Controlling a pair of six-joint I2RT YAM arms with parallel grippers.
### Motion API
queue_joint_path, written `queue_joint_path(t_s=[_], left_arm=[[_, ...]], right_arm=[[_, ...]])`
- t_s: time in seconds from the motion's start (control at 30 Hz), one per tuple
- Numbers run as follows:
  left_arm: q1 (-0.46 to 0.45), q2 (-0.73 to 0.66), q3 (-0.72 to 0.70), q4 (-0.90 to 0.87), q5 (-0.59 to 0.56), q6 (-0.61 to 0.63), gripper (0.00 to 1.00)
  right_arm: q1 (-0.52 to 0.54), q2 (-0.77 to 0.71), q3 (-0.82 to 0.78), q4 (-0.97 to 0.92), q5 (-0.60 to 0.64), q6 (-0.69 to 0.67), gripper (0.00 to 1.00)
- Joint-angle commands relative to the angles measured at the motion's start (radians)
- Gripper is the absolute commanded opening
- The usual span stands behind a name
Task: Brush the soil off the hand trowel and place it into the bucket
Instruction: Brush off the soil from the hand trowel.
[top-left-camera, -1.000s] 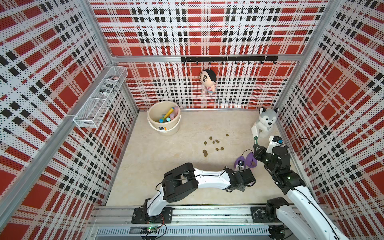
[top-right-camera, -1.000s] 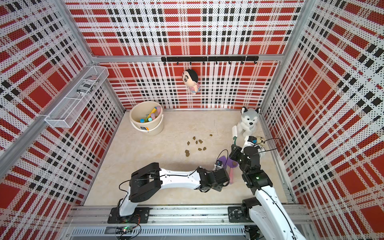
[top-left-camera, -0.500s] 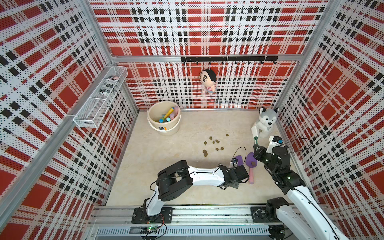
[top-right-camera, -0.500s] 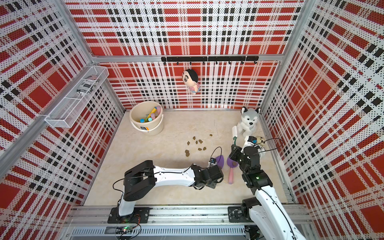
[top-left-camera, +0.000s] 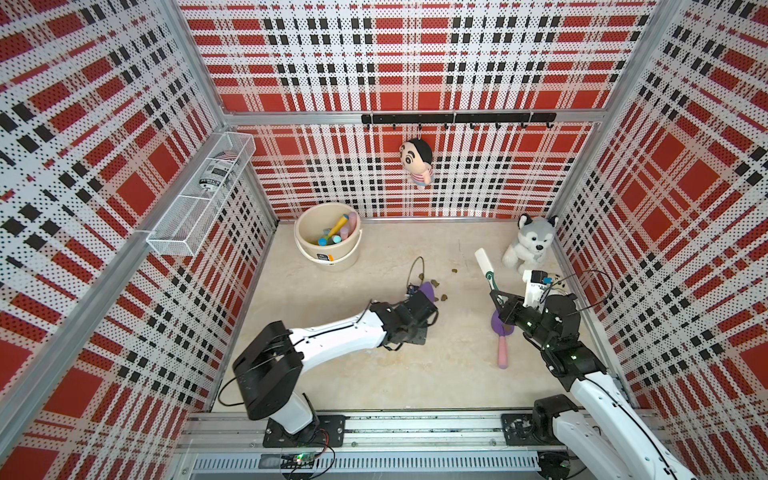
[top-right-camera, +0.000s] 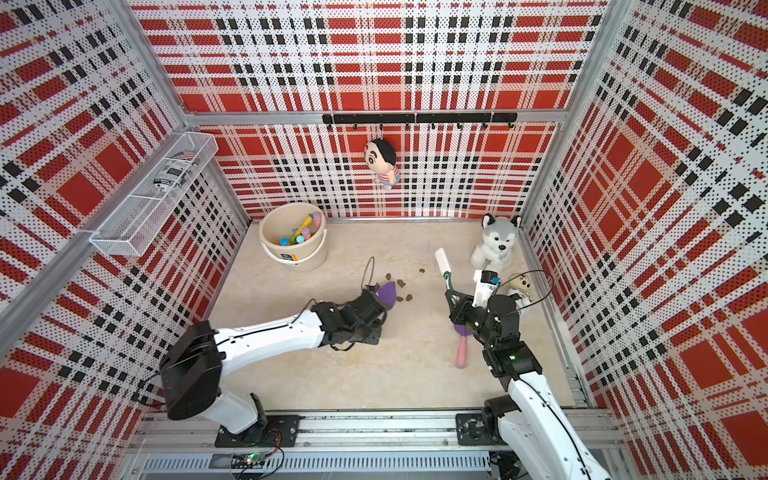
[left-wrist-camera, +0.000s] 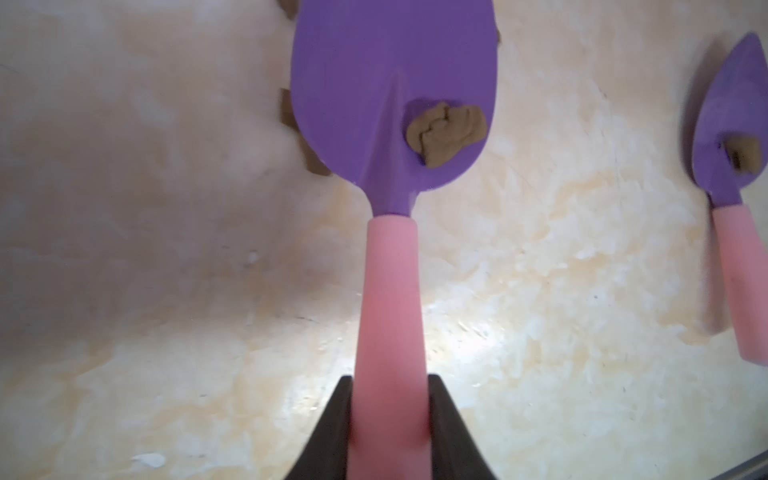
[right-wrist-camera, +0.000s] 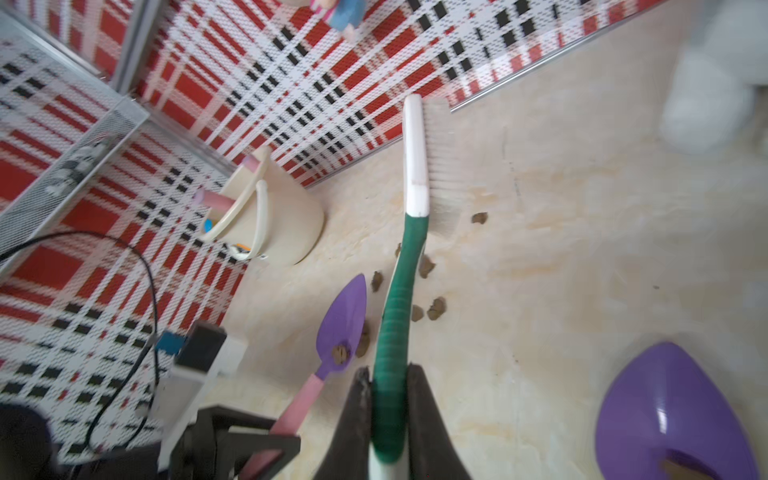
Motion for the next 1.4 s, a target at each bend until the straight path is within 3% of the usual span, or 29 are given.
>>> queue_joint_path(t_s=[0.0, 0.1, 0.17, 0.33, 0.6, 0.93, 1.17, 1.37], left_arm=[[0.092, -0.124, -0.073, 0.029, 0.048, 0.068, 0.00], [0.182, -0.220, -0.117, 0.037, 0.074, 0.084, 0.00], [0.234, -0.264, -0.138, 0.036, 0.105, 0.096, 0.00], [0.327, -0.329, -0.169, 0.032, 0.208, 0.129, 0.00], [0.337, -0.379, -0.185, 0.012, 0.241, 0.160, 0.00], [0.338, -0.402, -0.188, 0.009, 0.298, 0.141, 0.00], [0.337, -0.390, -0.216, 0.009, 0.307, 0.150, 0.00], [0.306, -0.362, -0.230, 0.001, 0.261, 0.182, 0.00]], right_arm=[[-0.007, 0.018, -0.012, 0.193, -0.275, -0.009, 0.00], [0.012, 0.073, -0.031, 0.345, -0.479, 0.054, 0.00], [0.059, 0.117, -0.034, 0.407, -0.534, 0.079, 0.00], [0.228, 0.258, 0.023, 0.379, -0.508, 0.009, 0.00], [0.344, 0.495, 0.147, 0.364, -0.535, -0.030, 0.00], [0.345, 0.657, 0.157, 0.413, -0.443, 0.021, 0.00], [0.293, 0.622, 0.117, 0.426, -0.348, 0.070, 0.00], [0.227, 0.580, 0.094, 0.407, -0.346, 0.109, 0.00]])
